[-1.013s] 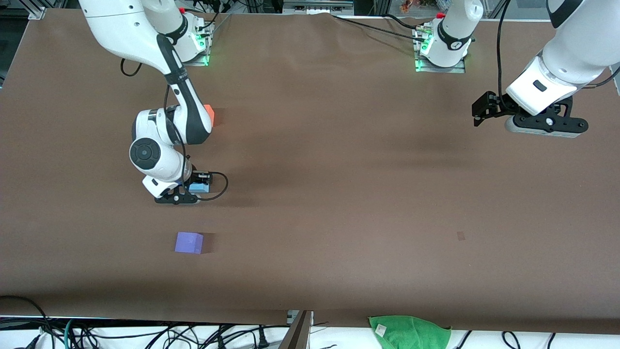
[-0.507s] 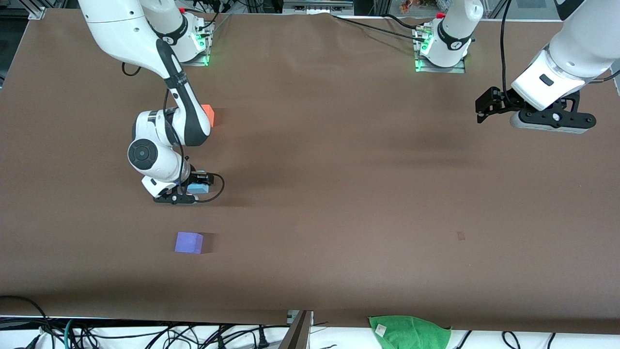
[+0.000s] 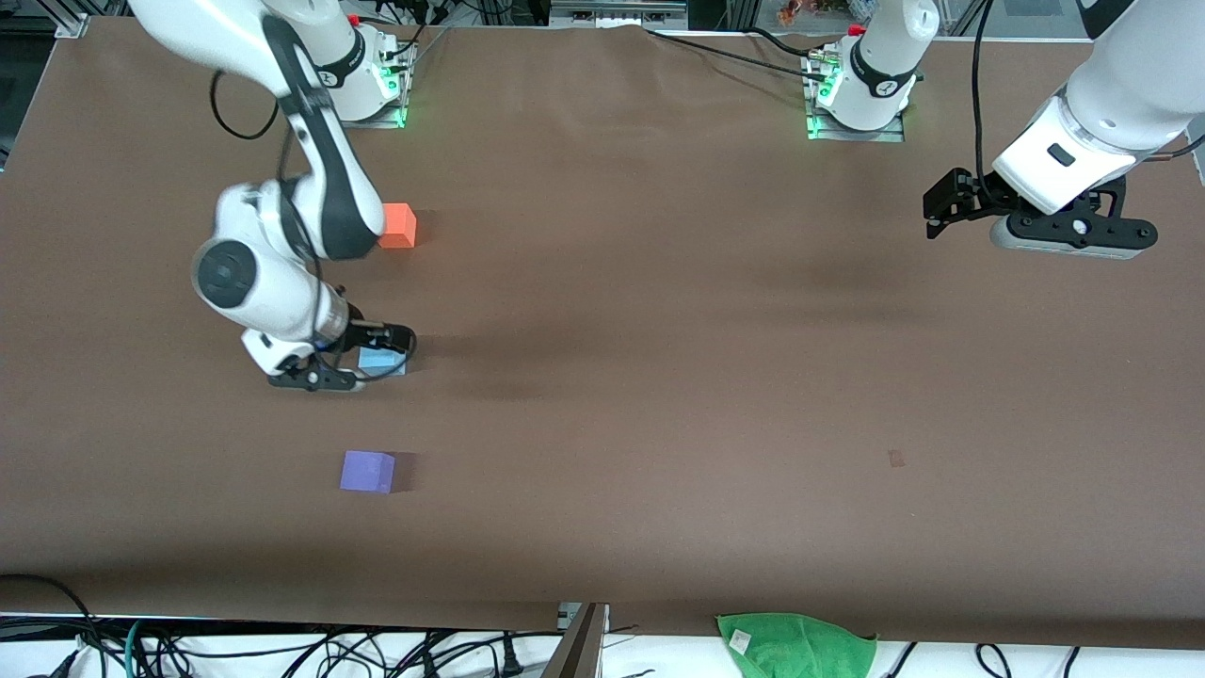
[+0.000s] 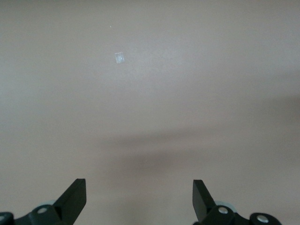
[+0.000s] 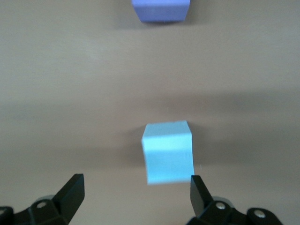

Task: Place blue block between orange and purple blocks
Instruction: 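Lower the cube between the orange and purple cubes, open the right gripper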

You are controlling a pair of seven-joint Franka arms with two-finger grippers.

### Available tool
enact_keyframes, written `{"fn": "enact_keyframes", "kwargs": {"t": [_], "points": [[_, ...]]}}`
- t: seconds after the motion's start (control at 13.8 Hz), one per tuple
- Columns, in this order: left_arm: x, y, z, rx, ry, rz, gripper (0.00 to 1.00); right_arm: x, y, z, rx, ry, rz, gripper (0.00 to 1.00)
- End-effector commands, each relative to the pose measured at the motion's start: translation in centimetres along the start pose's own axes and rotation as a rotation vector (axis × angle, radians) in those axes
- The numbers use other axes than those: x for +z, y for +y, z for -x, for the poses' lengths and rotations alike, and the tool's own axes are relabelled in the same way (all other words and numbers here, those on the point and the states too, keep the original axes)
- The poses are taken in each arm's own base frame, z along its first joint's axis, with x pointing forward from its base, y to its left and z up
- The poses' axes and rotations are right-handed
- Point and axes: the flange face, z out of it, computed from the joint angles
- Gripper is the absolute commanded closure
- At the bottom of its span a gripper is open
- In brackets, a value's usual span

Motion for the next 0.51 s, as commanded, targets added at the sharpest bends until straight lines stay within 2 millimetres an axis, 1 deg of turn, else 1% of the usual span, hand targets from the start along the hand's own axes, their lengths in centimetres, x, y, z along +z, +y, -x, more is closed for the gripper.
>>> {"fn": "enact_keyframes", "kwargs": {"t": [0.0, 0.07, 0.14, 0.29, 0.36, 0.43], "points": [[-0.6, 0.2, 0.0, 0.000, -0.006, -0.024, 0.00, -9.3, 1.7, 0.2, 0.014, -0.021, -0.029, 0.00], [-0.6, 0.2, 0.0, 0.000, -0.009, -0.024, 0.00, -12.5, 2.6, -0.3, 0.002, -0.014, -0.030, 0.00], [-0.6, 0.2, 0.0, 0.000, -0.012, -0.025, 0.00, -14.5, 3.8, -1.0, -0.022, 0.004, -0.023, 0.00], [-0.6, 0.2, 0.1, 0.000, -0.017, -0.025, 0.00, -17.3, 4.7, -1.1, -0.095, 0.028, -0.008, 0.00], [-0.6, 0.0, 0.1, -0.003, -0.017, -0.025, 0.00, -18.5, 5.1, -0.9, -0.097, 0.019, -0.007, 0.00], [-0.6, -0.1, 0.1, -0.005, -0.015, -0.025, 0.00, -19.9, 4.8, -0.6, -0.113, 0.012, -0.006, 0.00]]}}
